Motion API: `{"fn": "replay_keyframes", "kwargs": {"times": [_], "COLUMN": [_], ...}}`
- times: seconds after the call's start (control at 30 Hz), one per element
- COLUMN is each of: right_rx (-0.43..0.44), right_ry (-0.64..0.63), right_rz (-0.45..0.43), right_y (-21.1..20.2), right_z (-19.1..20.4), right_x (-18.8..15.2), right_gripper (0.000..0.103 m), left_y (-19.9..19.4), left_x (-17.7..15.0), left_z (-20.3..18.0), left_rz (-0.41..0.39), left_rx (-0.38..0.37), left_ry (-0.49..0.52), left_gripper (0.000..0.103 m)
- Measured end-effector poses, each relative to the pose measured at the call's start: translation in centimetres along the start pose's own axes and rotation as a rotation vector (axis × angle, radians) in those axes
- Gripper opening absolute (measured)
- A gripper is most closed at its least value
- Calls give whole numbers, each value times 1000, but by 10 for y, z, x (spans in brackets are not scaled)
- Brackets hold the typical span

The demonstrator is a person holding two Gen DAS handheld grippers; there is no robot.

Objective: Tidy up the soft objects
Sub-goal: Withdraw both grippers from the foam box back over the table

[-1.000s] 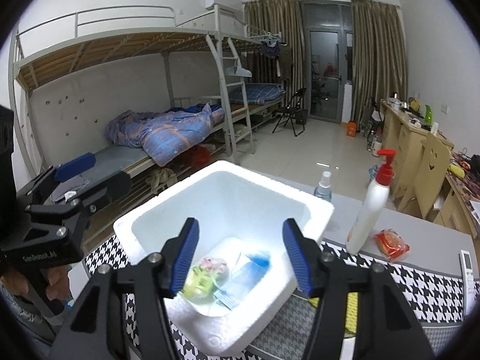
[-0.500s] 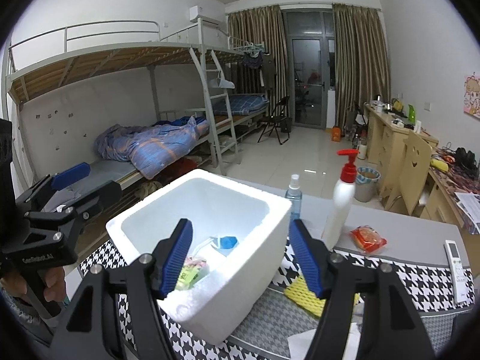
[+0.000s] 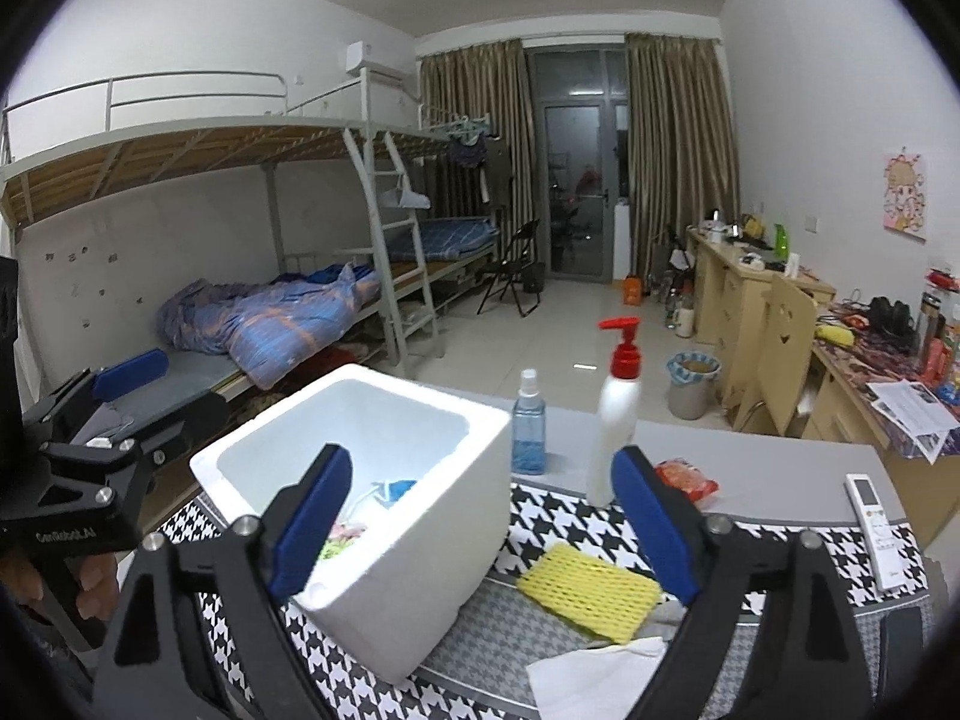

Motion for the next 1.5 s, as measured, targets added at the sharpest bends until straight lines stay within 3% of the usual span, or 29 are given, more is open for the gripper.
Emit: {"fn": "replay_keyframes", "kwargs": {"times": [1.5], "right_rx": [-110], "right_ry": [126], "right_rz": [-42], "right_y": [-56], "right_z": [-81], "right_x": [-36], "right_gripper": [93], "left_y": [-5], "left_x": [6], "left_z": [-91], "left_rz": [-2], "left_rx": [-135], "left_ry": [92], "left_gripper": [102]}}
Point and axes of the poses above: each gripper's, at about its wrist camera, not at the fingertips, and y roughly the way its jaws point, z to its left, x to its top, the point moved 6 cm from there along y, roughly the way its jaws point, and after that the axes turned 11 degrees about z, right-handed, at the moved point
